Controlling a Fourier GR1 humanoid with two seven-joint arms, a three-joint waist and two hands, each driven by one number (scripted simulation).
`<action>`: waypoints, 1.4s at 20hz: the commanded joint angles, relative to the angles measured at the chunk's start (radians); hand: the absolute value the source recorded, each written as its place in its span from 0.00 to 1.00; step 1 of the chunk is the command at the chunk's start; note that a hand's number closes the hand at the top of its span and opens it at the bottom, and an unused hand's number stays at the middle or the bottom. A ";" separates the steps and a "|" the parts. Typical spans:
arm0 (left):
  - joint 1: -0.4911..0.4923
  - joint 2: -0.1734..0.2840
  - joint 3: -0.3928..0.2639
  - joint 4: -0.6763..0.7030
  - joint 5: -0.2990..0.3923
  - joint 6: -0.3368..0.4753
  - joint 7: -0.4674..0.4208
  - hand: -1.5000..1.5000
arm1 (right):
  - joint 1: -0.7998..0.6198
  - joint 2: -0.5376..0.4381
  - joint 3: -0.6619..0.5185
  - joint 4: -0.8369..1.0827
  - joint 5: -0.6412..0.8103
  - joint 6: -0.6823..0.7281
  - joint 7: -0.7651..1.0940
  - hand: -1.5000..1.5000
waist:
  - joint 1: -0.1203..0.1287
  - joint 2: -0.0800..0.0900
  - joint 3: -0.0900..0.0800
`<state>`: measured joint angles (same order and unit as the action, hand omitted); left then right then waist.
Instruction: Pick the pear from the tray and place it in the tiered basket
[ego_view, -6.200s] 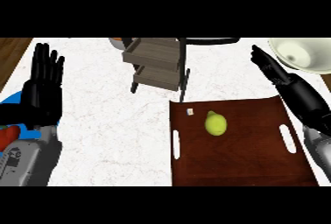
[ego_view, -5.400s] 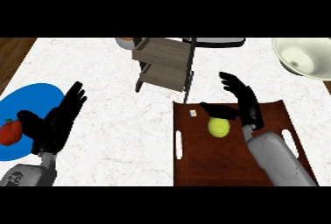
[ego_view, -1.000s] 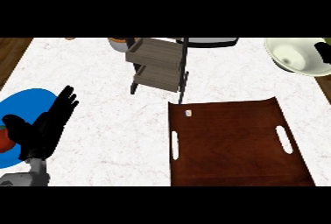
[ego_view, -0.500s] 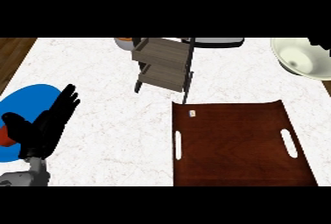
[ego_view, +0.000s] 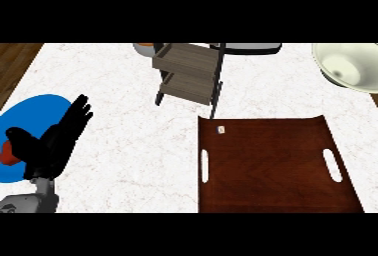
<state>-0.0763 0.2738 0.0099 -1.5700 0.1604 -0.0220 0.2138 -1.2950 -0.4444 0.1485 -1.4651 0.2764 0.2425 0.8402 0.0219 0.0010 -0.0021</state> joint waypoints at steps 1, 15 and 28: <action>-0.018 -0.021 -0.012 -0.001 -0.015 0.014 0.018 0.50 | -0.143 0.098 0.026 0.166 0.049 -0.013 0.022 1.00 | 0.001 0.001 0.000; -0.040 -0.012 0.039 0.056 -0.004 -0.032 -0.008 0.50 | -0.150 0.244 0.018 0.435 0.189 -0.117 -0.116 1.00 | -0.012 0.002 0.001; -0.021 -0.038 0.005 -0.024 -0.045 -0.009 0.033 0.50 | -0.208 0.362 -0.024 0.708 0.368 -0.488 -0.251 1.00 | 0.009 0.008 0.001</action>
<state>-0.0695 0.2420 0.0270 -1.5773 0.1292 -0.0460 0.2145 -1.4958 -0.1346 0.1463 -0.8114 0.6022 -0.0880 0.6170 0.0248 0.0059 -0.0009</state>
